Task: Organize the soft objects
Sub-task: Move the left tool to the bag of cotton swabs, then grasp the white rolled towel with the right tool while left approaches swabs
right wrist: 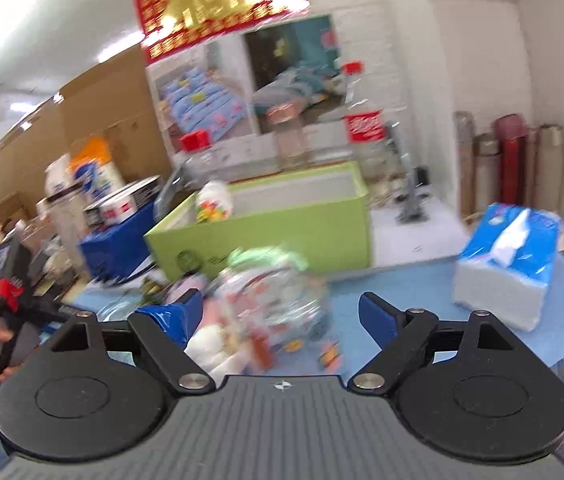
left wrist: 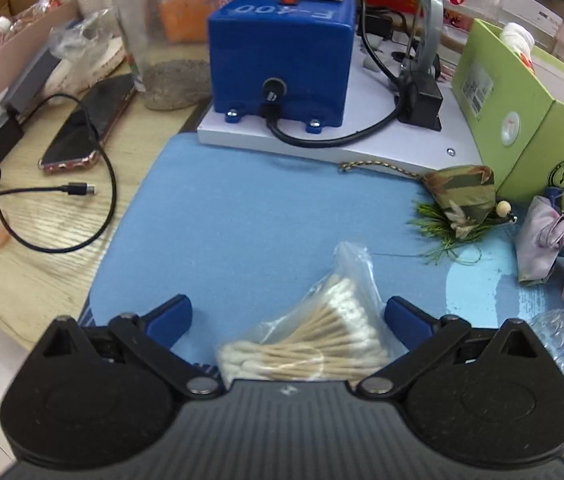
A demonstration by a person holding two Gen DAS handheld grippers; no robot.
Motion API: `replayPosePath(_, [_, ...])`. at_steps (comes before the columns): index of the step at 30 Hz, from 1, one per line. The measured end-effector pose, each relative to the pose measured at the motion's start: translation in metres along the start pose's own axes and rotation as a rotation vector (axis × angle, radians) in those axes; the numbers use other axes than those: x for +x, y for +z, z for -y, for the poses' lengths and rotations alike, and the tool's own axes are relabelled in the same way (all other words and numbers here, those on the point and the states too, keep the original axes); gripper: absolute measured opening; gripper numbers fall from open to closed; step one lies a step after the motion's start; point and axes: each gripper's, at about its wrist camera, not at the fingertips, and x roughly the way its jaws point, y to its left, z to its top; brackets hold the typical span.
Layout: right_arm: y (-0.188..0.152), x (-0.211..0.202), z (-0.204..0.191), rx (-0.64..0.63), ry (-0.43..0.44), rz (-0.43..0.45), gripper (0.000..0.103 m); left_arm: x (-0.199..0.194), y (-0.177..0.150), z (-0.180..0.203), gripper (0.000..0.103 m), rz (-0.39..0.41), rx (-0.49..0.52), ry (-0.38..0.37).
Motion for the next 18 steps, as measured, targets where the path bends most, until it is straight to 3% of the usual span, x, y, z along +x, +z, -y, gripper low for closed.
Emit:
replayPosePath(7, [-0.007, 0.036, -0.067, -0.305, 0.18, -0.156, 0.072, -0.018, 0.005, -0.011, 0.102, 0.062, -0.06, -0.092])
replayPosePath(13, [-0.003, 0.065, -0.087, -0.651, 0.235, -0.327, 0.072, -0.016, 0.008, -0.028, 0.102, 0.058, -0.12, -0.084])
replayPosePath(18, [0.006, 0.094, -0.107, -0.827, 0.249, -0.38, 0.072, -0.011, 0.011, -0.034, 0.102, 0.054, -0.172, -0.117])
